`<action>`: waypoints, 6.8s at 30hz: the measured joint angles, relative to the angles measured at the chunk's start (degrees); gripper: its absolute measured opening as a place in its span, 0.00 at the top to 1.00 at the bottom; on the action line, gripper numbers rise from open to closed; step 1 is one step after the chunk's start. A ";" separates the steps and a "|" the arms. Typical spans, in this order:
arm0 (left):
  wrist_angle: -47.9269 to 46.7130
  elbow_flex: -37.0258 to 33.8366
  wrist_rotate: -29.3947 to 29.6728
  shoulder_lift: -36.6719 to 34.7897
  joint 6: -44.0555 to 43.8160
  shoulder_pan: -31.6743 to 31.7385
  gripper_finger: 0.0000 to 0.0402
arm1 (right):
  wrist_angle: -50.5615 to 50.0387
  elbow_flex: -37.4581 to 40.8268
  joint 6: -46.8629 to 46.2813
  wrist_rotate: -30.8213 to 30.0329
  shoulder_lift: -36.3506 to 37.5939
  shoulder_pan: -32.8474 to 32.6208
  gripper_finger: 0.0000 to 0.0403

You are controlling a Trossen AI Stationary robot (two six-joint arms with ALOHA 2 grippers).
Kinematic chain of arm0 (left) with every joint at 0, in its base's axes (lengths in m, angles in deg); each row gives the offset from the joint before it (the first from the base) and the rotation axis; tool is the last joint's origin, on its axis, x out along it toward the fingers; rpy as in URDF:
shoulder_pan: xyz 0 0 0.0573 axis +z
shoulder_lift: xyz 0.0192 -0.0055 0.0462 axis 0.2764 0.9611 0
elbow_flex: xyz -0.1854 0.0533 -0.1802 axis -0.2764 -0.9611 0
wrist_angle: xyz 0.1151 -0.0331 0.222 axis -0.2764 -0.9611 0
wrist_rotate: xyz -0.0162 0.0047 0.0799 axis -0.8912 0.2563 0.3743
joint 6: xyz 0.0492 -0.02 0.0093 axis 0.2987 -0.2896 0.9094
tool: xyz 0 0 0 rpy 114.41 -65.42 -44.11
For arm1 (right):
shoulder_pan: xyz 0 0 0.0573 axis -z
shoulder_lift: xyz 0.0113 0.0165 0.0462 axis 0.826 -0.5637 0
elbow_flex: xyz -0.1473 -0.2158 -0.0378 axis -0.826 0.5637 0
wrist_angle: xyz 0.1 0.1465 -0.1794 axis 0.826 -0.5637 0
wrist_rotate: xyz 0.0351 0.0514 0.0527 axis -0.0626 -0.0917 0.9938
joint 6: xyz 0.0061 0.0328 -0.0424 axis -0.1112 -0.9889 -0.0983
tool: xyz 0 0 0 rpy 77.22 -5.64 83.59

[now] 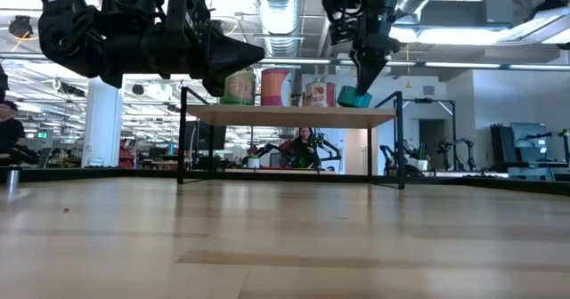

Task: Pick and place cans onto a shelf
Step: Put the green can on the shelf aligned with the canned mushrooms, then return to Home Position

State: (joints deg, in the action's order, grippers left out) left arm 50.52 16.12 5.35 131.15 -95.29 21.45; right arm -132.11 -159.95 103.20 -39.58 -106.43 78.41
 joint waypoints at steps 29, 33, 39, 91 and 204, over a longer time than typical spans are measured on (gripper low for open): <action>1.30 0.00 -2.78 0.00 -1.20 -0.02 1.00 | -0.27 0.02 -3.47 -0.26 -0.07 2.45 0.83; 1.29 0.00 -2.78 0.00 -1.18 0.00 1.00 | -0.35 0.02 -3.49 -0.25 -0.07 2.45 0.83; 1.29 0.00 -2.78 0.00 -1.20 0.00 1.00 | -0.35 0.02 -3.64 -0.25 -0.07 2.45 0.83; -2.32 -0.02 -7.67 0.00 -0.85 2.57 1.00 | 72.95 47.58 -6.38 16.55 31.25 -4.79 0.97; -69.70 -20.26 6.64 -87.73 4.11 9.69 1.00 | 69.62 92.32 -19.98 2.91 82.90 -3.72 0.93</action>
State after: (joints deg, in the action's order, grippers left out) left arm -19.18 -4.14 11.99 43.41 -91.18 31.14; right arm -62.49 -67.63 83.22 -36.68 -23.53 74.70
